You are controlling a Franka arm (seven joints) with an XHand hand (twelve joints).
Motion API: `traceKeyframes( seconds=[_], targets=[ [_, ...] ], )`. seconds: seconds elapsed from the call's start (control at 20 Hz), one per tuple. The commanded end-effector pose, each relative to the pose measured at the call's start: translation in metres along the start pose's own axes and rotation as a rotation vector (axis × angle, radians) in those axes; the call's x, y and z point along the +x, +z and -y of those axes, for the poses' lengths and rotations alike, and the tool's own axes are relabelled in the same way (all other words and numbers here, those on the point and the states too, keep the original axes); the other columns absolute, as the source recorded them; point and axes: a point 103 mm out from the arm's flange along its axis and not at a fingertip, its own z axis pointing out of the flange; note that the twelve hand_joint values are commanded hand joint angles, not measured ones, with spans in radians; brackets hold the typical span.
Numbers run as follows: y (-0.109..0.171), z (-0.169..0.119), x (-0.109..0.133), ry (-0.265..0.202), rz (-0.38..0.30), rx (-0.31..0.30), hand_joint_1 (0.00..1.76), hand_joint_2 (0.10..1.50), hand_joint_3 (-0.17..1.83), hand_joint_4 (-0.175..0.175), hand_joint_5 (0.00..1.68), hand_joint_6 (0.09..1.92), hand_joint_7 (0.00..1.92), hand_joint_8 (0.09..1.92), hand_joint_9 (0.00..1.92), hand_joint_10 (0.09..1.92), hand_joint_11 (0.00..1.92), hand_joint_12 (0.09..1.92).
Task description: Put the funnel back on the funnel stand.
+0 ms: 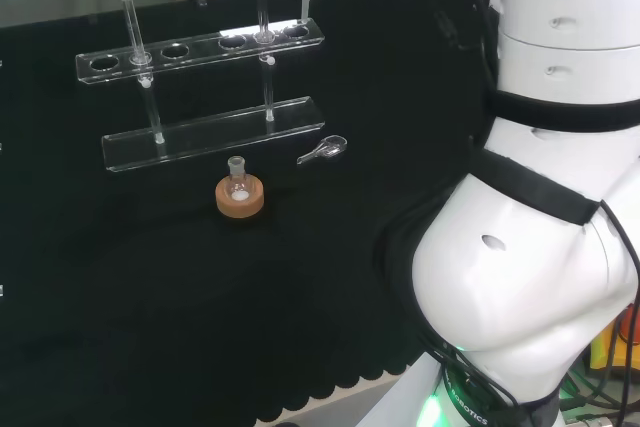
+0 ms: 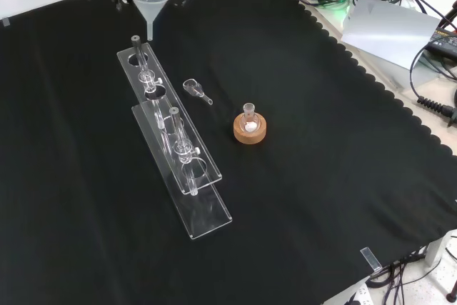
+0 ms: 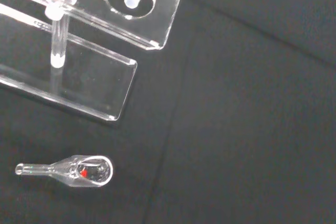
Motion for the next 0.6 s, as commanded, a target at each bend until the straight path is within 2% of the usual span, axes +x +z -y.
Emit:
traceKeyframes(
  seconds=[0.05,0.1,0.2,0.5,0.6],
  targets=[
    [0.006,-0.019,-0.007,-0.019,-0.012,0.001,0.78,0.72,0.65,-0.009,0.59,0.13,0.34,0.63,0.79,0.51,0.51,1.35],
    [0.008,-0.023,-0.016,-0.024,-0.032,0.001,0.78,0.72,0.65,-0.010,0.59,0.13,0.34,0.63,0.79,0.51,0.51,1.35],
    [0.010,-0.028,-0.017,-0.032,-0.053,0.002,0.78,0.72,0.65,-0.010,0.59,0.13,0.34,0.63,0.79,0.50,0.51,1.35],
    [0.007,-0.038,-0.009,-0.028,-0.040,0.002,0.78,0.72,0.65,-0.012,0.60,0.14,0.35,0.63,0.80,0.50,0.52,1.34],
    [0.010,-0.039,-0.016,-0.029,-0.051,0.001,0.78,0.72,0.65,-0.012,0.60,0.14,0.35,0.63,0.80,0.50,0.52,1.34]
  ],
)
